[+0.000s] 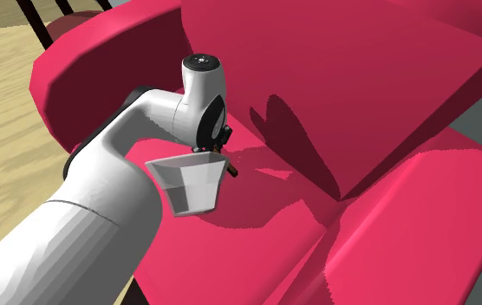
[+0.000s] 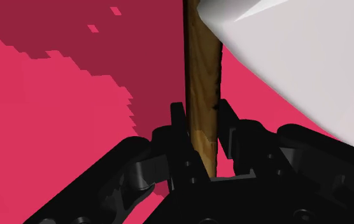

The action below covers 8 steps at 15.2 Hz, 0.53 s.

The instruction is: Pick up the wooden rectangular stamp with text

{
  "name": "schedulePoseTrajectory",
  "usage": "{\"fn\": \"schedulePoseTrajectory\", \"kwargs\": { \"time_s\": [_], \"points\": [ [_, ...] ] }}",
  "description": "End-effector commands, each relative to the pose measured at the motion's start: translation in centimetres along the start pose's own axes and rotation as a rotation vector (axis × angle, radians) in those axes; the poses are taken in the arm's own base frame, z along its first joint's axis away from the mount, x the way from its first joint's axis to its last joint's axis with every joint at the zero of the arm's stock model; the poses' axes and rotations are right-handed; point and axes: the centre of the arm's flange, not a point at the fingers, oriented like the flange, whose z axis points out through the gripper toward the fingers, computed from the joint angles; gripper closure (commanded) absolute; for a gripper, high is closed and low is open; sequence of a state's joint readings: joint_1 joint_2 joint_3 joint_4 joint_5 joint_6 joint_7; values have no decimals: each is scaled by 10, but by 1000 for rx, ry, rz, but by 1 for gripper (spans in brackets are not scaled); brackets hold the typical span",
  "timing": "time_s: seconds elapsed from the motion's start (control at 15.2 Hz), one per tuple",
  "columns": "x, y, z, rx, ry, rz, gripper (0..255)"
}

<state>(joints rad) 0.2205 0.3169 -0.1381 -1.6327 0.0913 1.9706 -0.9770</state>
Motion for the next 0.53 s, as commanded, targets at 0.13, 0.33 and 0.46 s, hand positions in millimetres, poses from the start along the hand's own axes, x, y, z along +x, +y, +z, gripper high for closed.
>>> {"fn": "schedulePoseTrajectory", "kwargs": {
  "time_s": [0.13, 0.33, 0.46],
  "points": [
    [1, -2, 4, 9, -5, -2, 255],
    [1, -1, 4, 9, -5, -2, 255],
    [1, -1, 0, 9, -5, -2, 255]
  ]
}}
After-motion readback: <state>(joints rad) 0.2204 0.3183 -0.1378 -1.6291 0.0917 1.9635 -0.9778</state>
